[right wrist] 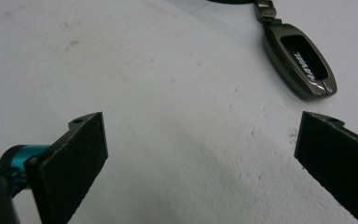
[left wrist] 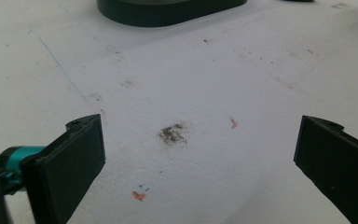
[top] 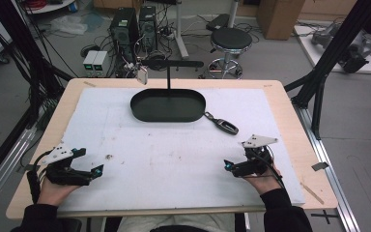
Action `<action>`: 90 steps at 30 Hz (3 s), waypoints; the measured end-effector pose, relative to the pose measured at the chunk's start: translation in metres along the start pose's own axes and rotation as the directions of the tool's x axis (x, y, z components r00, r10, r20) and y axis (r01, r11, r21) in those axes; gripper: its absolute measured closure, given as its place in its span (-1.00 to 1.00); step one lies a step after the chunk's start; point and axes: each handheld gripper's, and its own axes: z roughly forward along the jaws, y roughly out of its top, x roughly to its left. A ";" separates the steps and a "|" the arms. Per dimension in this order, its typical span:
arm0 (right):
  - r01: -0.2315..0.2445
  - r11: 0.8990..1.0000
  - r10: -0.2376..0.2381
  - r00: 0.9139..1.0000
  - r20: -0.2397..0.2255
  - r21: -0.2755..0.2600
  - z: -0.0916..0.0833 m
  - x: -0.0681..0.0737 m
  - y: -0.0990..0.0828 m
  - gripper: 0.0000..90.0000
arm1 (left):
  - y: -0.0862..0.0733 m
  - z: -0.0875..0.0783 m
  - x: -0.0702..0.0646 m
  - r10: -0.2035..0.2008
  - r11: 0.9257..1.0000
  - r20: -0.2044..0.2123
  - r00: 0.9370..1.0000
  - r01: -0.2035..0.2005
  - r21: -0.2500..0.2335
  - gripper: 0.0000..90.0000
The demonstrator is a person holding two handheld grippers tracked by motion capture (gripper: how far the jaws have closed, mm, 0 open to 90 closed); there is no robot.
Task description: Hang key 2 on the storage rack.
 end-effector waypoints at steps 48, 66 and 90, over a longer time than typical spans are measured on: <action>0.058 0.990 -0.056 0.998 -0.020 0.129 0.046 -0.034 0.084 -0.96 | -0.002 0.005 -0.001 0.001 1.000 0.032 0.999 -0.002 0.013 -0.95; 0.063 0.980 -0.054 0.997 -0.049 0.187 0.076 -0.048 0.105 -0.96 | -0.002 0.009 -0.001 0.009 1.000 0.042 0.999 -0.010 0.027 -0.95; 0.028 0.953 -0.006 0.997 -0.072 0.303 0.117 -0.081 0.131 -0.92 | -0.002 0.009 0.000 0.002 1.000 0.033 0.999 -0.002 0.024 -0.95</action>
